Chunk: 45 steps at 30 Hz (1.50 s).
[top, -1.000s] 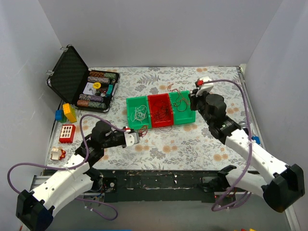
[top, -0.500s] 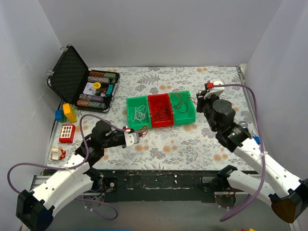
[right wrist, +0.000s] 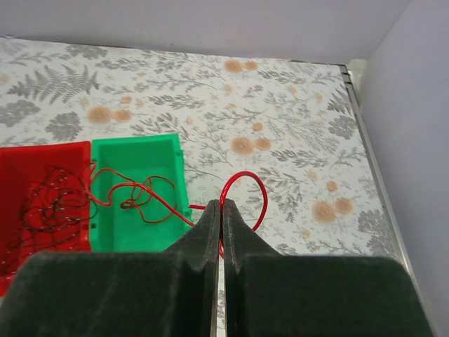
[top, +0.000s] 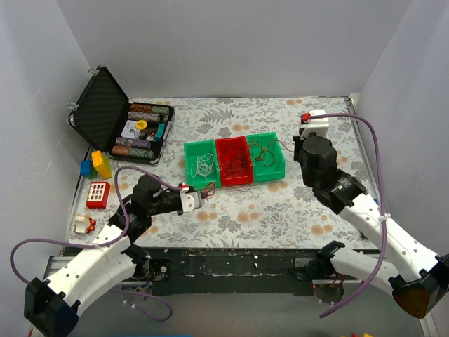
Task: Untangle the cables
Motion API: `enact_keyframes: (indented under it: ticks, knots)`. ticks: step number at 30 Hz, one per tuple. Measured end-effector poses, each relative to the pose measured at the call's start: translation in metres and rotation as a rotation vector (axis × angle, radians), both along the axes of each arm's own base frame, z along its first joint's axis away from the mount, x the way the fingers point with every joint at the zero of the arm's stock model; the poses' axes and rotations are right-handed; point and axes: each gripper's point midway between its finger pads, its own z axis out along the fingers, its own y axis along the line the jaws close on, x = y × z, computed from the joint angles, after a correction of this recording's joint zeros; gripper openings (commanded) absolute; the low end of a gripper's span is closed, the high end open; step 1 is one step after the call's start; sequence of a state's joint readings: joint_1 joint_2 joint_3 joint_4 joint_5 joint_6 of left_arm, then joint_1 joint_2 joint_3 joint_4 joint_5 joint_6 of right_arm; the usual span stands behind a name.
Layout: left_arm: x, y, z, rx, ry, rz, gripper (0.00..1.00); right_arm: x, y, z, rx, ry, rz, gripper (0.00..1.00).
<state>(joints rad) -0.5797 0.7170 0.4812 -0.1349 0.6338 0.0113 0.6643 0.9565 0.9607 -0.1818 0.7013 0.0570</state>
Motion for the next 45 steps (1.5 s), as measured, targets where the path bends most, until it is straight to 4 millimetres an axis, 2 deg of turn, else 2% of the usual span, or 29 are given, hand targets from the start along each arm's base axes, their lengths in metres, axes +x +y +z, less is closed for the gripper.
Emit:
enact_keyframes:
  ticks: [3,6,11,15,19,23,26,28,33,36,40,43,45]
  knots:
    - [0.000,-0.001,0.002,-0.003,-0.002,-0.004,0.00,0.000,-0.013,-0.006,-0.036,0.010,-0.063,0.01]
    - [-0.001,-0.001,0.003,-0.006,-0.004,-0.008,0.00,0.009,-0.016,-0.007,-0.054,0.015,-0.097,0.01]
    - [-0.001,-0.001,0.005,-0.015,0.012,-0.003,0.00,0.051,0.003,-0.012,-0.107,0.049,-0.117,0.01]
    - [0.000,-0.001,0.010,-0.026,0.010,0.004,0.00,0.077,0.011,-0.031,-0.155,0.082,-0.126,0.01]
    - [-0.001,-0.001,0.012,-0.032,0.014,0.003,0.00,0.103,0.003,-0.047,-0.199,0.115,-0.168,0.01]
    - [-0.001,-0.001,0.013,-0.036,0.015,0.003,0.00,0.122,-0.012,-0.045,-0.219,0.117,-0.223,0.01]
    - [-0.002,0.000,0.014,-0.040,0.014,0.003,0.00,0.122,-0.028,-0.042,-0.233,0.108,-0.263,0.01]
    - [-0.002,0.000,0.015,-0.043,0.015,0.003,0.00,0.115,-0.038,-0.048,-0.254,0.117,-0.285,0.01]
    - [-0.004,-0.001,0.015,-0.049,0.025,-0.006,0.00,0.095,-0.079,-0.044,-0.288,0.109,-0.361,0.01]
    - [-0.004,-0.001,0.015,-0.052,0.030,-0.006,0.00,0.095,-0.089,-0.040,-0.299,0.097,-0.386,0.01]
    - [-0.004,-0.002,0.016,-0.055,0.034,-0.005,0.00,0.094,-0.074,-0.048,-0.287,0.120,-0.325,0.01]
    - [-0.004,-0.001,0.016,-0.056,0.035,-0.004,0.00,0.087,-0.045,-0.058,-0.279,0.136,-0.245,0.01]
    - [-0.004,-0.001,0.016,-0.056,0.035,-0.005,0.00,0.073,-0.020,-0.072,-0.276,0.162,-0.171,0.01]
